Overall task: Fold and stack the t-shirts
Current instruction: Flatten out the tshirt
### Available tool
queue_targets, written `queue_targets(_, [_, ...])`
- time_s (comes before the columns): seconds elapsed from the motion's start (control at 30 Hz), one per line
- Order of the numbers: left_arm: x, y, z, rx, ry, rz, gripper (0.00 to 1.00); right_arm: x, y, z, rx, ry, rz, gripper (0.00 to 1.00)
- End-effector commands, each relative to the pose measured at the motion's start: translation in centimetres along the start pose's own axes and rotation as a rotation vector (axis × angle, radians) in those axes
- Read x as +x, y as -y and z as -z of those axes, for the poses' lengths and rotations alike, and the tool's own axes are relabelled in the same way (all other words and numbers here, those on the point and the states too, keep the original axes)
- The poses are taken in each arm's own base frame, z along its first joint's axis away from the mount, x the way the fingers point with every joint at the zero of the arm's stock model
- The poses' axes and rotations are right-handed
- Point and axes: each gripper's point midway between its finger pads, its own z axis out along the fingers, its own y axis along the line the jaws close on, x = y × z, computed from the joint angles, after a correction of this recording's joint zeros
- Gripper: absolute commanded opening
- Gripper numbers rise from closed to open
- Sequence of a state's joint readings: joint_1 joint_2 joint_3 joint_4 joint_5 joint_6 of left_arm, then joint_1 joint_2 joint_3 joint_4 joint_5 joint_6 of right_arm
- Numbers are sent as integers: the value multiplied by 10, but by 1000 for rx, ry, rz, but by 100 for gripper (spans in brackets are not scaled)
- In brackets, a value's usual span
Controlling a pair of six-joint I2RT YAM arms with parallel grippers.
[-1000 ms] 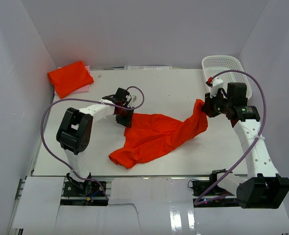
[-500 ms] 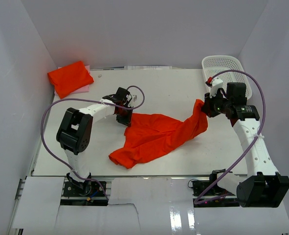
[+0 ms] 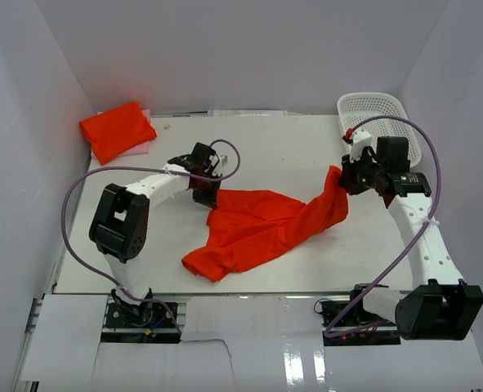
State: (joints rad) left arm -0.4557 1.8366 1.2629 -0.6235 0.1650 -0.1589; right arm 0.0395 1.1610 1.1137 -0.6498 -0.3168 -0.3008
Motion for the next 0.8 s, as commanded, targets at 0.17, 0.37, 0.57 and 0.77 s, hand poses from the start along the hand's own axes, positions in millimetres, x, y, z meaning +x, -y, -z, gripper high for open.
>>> queue_targets(0.17, [-74,10,97,-72,240,16,0,3,22,-10,72,-36,41,8])
queue_targets(0.37, [-91,-8,131,-154,308,74,0,2,23,-8,82,-32,50,8])
queue_targets(0.57, [-74,-20,121,-172,238,109,0,11,23,-9,83,-61,45,8])
queue_targets(0.77, [-18,-20,72,-130,33,162,0,26,26,-11,95,-112,38,8])
